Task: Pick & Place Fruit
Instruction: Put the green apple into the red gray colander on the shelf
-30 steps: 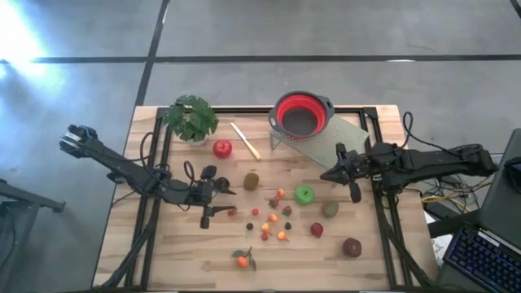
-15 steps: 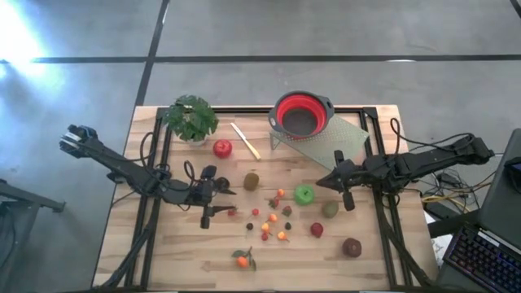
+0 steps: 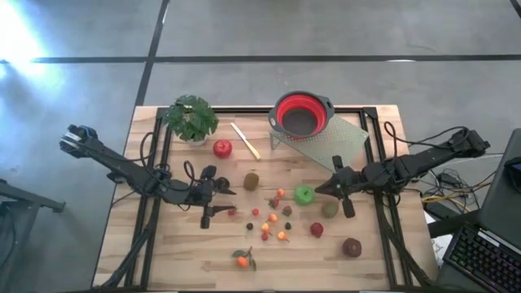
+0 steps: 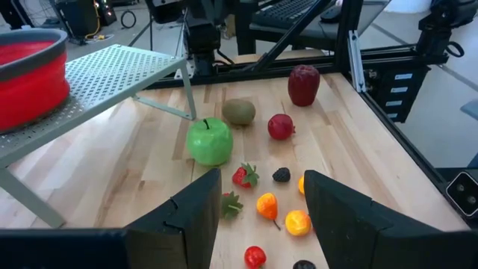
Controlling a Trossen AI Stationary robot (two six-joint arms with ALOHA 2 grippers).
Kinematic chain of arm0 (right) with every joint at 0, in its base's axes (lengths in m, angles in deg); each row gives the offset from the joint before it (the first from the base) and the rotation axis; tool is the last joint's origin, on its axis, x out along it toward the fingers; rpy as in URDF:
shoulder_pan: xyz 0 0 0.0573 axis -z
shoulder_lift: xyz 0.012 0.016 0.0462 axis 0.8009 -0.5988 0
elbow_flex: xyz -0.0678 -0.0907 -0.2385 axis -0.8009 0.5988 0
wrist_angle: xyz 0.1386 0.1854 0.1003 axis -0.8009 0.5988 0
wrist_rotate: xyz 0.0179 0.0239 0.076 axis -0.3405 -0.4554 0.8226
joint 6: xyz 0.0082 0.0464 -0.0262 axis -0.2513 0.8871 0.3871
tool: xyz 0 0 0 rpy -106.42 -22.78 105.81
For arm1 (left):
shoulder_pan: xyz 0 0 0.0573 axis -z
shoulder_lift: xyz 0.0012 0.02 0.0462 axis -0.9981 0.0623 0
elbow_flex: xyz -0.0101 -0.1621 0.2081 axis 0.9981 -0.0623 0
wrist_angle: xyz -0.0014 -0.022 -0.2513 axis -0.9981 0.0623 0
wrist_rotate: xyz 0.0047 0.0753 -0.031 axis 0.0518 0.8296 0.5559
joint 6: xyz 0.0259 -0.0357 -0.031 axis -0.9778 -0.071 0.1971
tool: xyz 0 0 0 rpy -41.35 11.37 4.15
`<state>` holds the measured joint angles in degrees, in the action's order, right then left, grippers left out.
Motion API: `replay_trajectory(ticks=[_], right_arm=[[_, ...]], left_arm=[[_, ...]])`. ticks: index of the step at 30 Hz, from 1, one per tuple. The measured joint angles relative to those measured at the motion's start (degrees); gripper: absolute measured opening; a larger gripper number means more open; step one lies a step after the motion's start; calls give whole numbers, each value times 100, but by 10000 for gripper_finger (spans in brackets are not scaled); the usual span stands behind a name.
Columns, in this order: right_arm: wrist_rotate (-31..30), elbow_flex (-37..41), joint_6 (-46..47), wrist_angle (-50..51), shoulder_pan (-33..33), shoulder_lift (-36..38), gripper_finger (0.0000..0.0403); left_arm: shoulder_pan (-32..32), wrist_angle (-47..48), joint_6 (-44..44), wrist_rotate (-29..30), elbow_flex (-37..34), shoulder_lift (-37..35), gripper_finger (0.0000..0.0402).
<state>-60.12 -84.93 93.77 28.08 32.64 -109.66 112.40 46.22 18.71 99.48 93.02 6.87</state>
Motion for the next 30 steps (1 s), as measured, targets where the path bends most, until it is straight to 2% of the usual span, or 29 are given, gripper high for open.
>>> replay_trajectory(ticks=[6,16,23,30], right_arm=[[-627,-303,262,588,-304,-440,8],[-1075,-446,1212,840,-819,-826,8],[-1962,-444,1792,1188,-1363,-842,8],[-2649,-440,1900,1154,-1669,-1124,8]], left_arm=[[0,-2,-304,2,0,0,197],[0,-3,-150,25,2,0,197],[0,-2,-348,26,2,0,197],[-4,-2,-499,48,2,0,197]])
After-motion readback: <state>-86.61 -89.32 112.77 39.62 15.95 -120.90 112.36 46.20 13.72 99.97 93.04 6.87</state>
